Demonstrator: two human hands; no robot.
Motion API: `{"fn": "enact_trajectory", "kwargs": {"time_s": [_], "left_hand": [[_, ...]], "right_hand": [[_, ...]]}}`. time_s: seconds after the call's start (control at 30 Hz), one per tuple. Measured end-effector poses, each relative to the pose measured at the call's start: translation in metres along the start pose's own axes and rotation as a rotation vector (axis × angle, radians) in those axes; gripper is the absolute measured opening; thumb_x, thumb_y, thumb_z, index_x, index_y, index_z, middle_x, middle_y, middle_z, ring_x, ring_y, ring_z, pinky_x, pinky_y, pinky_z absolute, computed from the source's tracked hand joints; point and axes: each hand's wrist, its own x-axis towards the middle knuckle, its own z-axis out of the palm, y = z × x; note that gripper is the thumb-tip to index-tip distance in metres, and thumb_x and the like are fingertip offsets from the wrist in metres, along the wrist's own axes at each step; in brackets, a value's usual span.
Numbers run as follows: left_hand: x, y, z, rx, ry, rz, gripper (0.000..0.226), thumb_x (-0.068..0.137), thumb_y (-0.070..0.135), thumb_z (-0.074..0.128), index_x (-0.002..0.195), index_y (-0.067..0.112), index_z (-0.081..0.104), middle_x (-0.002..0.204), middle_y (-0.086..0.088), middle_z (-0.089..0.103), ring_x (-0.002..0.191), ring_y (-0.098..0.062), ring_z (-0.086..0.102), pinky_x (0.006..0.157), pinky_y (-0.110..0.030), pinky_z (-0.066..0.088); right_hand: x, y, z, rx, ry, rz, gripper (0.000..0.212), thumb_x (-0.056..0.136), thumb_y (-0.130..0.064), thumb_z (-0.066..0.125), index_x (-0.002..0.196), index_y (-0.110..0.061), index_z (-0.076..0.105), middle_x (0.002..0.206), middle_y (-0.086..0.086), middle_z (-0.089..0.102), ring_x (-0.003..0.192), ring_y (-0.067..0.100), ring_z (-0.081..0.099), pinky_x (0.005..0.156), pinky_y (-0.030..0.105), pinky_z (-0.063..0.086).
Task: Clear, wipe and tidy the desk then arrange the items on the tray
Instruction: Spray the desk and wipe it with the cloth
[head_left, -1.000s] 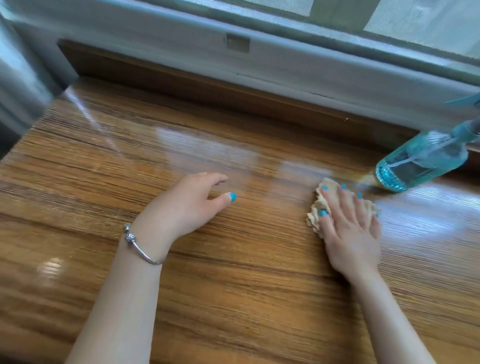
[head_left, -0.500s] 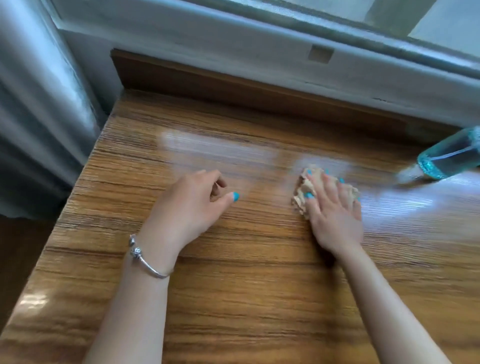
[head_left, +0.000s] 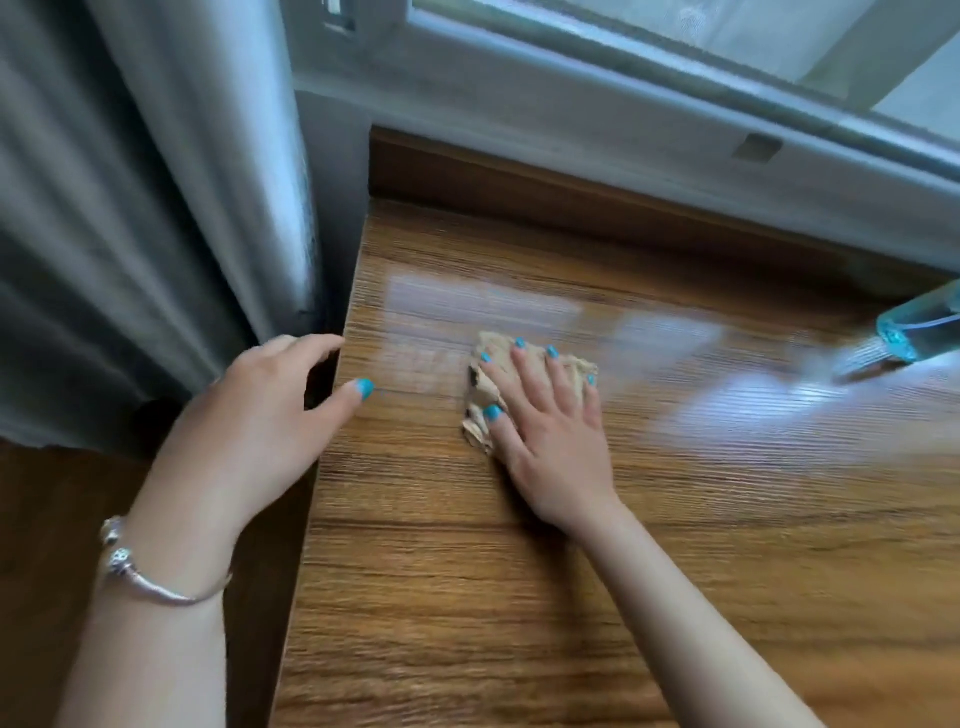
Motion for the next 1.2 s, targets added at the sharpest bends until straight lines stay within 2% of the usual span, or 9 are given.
{"fn": "enact_trajectory", "kwargs": {"time_s": [0.13, 0.37, 0.47, 0.6, 0.73, 0.83, 0.93, 1.03, 1.2], "left_hand": [[0.008, -0.013, 0.001, -0.024, -0.072, -0.003, 0.051, 0.090, 0.049, 0.053, 0.138, 0.034, 0.045, 0.134, 0.011, 0.051, 0.117, -0.015, 0.051, 0.088, -0.038, 0.046], [0.018, -0.022, 0.008, -0.056, -0.103, 0.073, 0.061, 0.092, 0.048, 0.052, 0.147, 0.029, 0.033, 0.150, 0.012, 0.034, 0.137, -0.011, 0.029, 0.109, -0.038, 0.033], [0.019, -0.030, 0.005, -0.064, -0.057, 0.058, 0.059, 0.095, 0.043, 0.049, 0.148, 0.025, 0.032, 0.153, 0.010, 0.032, 0.140, -0.012, 0.024, 0.114, -0.037, 0.026], [0.016, -0.041, 0.001, -0.104, -0.059, 0.014, 0.056, 0.096, 0.042, 0.045, 0.148, 0.026, 0.033, 0.153, 0.009, 0.032, 0.140, -0.012, 0.024, 0.114, -0.035, 0.024], [0.017, -0.044, 0.000, -0.098, -0.076, 0.004, 0.055, 0.097, 0.042, 0.044, 0.149, 0.026, 0.033, 0.153, 0.009, 0.032, 0.140, -0.012, 0.025, 0.112, -0.035, 0.024], [0.020, -0.041, -0.002, -0.053, -0.053, 0.041, 0.049, 0.099, 0.036, 0.040, 0.146, 0.024, 0.036, 0.151, 0.008, 0.036, 0.137, -0.013, 0.028, 0.112, -0.037, 0.027], [0.028, -0.043, -0.007, -0.042, -0.020, 0.066, 0.046, 0.100, 0.032, 0.038, 0.146, 0.025, 0.036, 0.150, 0.009, 0.037, 0.136, -0.012, 0.030, 0.112, -0.037, 0.028], [0.036, -0.045, -0.010, -0.057, 0.016, 0.048, 0.046, 0.101, 0.032, 0.038, 0.146, 0.025, 0.037, 0.150, 0.007, 0.038, 0.136, -0.014, 0.031, 0.111, -0.037, 0.029], [0.041, -0.038, -0.015, -0.056, 0.030, 0.062, 0.048, 0.099, 0.037, 0.039, 0.146, 0.027, 0.037, 0.150, 0.009, 0.037, 0.138, -0.009, 0.025, 0.111, -0.036, 0.027]], "right_hand": [[-0.051, 0.002, 0.008, -0.001, -0.049, 0.142, 0.050, 0.093, -0.058, 0.004, 0.138, -0.067, -0.015, 0.159, -0.023, -0.014, 0.149, 0.013, -0.017, 0.118, 0.045, -0.006], [0.102, -0.048, -0.011, 0.076, -0.001, 0.190, 0.051, 0.103, -0.044, 0.021, 0.152, -0.048, 0.007, 0.164, -0.010, -0.002, 0.151, 0.022, -0.006, 0.118, 0.053, -0.006], [0.076, -0.067, -0.003, 0.046, 0.022, 0.144, 0.053, 0.101, -0.046, 0.017, 0.152, -0.046, 0.005, 0.164, -0.009, -0.002, 0.151, 0.024, -0.006, 0.119, 0.054, -0.005], [-0.009, -0.095, 0.016, 0.046, 0.057, 0.010, 0.054, 0.097, -0.055, 0.012, 0.150, -0.052, 0.003, 0.164, -0.012, 0.003, 0.150, 0.019, -0.008, 0.117, 0.047, -0.009], [0.093, -0.111, -0.006, 0.042, -0.006, -0.093, 0.051, 0.102, -0.050, 0.016, 0.151, -0.051, 0.004, 0.164, -0.012, 0.000, 0.151, 0.022, -0.007, 0.119, 0.051, -0.007], [0.132, -0.129, -0.014, 0.080, -0.029, -0.010, 0.051, 0.104, -0.045, 0.020, 0.153, -0.047, 0.007, 0.164, -0.011, -0.002, 0.150, 0.021, -0.009, 0.119, 0.051, -0.007], [0.061, -0.120, 0.003, 0.116, 0.065, -0.074, 0.052, 0.102, -0.048, 0.014, 0.153, -0.046, 0.003, 0.164, -0.013, 0.000, 0.150, 0.017, -0.011, 0.120, 0.046, -0.007], [0.005, -0.104, 0.012, 0.076, 0.064, -0.096, 0.054, 0.101, -0.051, 0.012, 0.153, -0.044, 0.000, 0.164, -0.014, 0.000, 0.150, 0.014, -0.014, 0.120, 0.043, -0.009], [0.122, -0.112, -0.008, 0.037, 0.038, -0.009, 0.062, 0.102, -0.047, 0.017, 0.156, -0.022, -0.002, 0.165, -0.003, 0.002, 0.150, 0.018, -0.008, 0.119, 0.050, -0.008]]}}
